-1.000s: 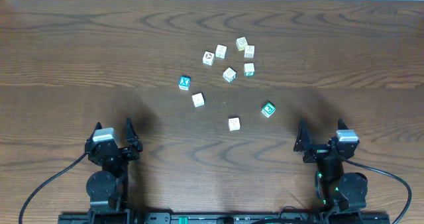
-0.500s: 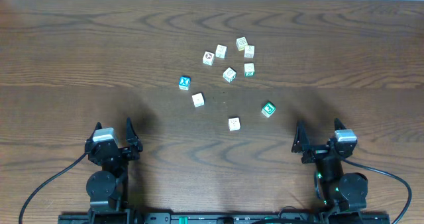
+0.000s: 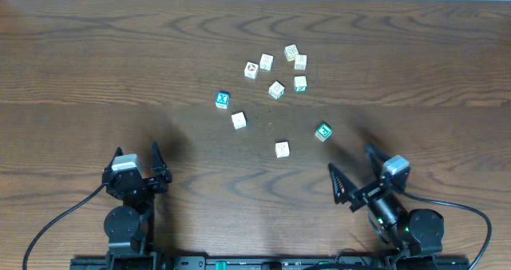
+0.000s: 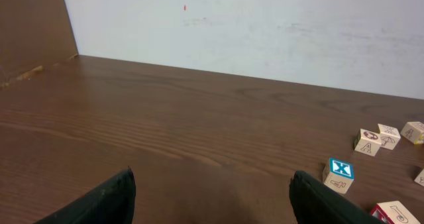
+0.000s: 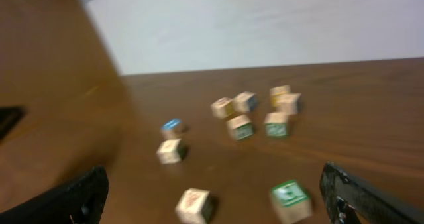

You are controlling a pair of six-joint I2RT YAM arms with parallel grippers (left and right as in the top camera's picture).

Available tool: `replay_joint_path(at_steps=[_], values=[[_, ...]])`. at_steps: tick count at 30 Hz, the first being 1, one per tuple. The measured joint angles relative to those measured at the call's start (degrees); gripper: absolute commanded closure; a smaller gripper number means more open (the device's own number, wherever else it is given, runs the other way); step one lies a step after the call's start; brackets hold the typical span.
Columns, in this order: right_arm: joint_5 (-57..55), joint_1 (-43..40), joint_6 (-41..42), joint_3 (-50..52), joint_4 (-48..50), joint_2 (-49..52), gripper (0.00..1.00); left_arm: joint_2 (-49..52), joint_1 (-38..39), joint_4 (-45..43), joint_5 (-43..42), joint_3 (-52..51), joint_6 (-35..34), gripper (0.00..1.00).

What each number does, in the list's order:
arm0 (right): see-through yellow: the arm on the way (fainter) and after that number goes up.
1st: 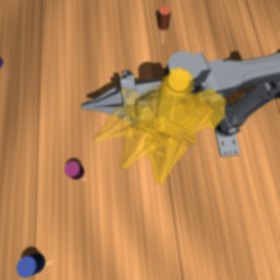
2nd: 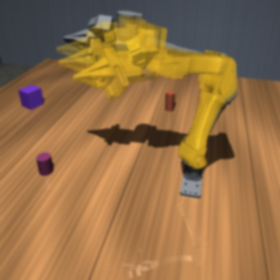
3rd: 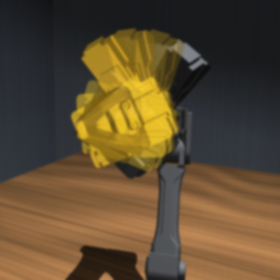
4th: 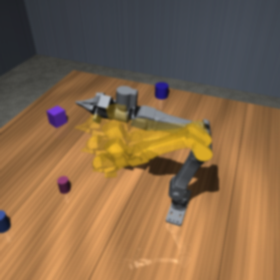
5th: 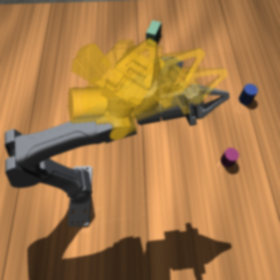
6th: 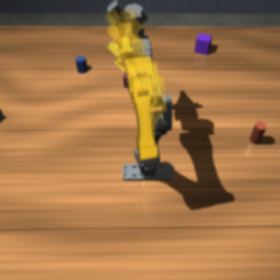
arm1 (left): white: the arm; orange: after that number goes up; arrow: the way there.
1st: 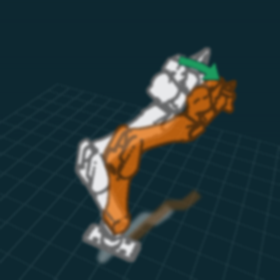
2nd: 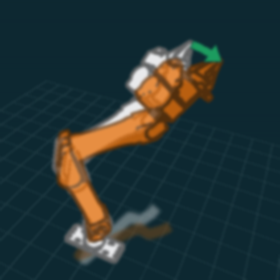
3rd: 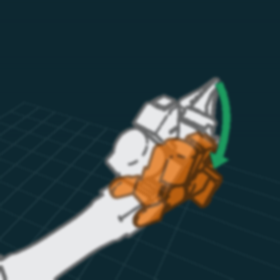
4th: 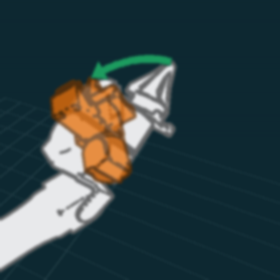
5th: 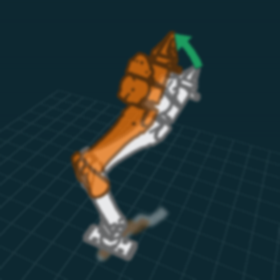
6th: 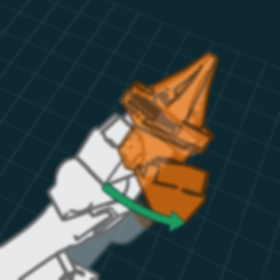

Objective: Lift 3 blocks
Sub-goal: 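Move the right gripper toward the green-lettered block on the right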

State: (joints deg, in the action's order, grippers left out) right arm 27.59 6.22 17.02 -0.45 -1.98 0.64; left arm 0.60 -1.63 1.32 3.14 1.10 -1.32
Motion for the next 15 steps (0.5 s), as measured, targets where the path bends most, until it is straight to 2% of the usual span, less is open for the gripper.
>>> replay_joint_path(at_steps=[6,15], values=[[5.55,0.0,0.76,-0.52,-2.12,0.07,0.01,0.0,0.0,0.0,0.0,0.0,-0.02,0.25],[3.1,0.0,-1.95,-9.94,-16.06,4.66,0.01,0.0,0.0,0.0,0.0,0.0,0.0,0.25]])
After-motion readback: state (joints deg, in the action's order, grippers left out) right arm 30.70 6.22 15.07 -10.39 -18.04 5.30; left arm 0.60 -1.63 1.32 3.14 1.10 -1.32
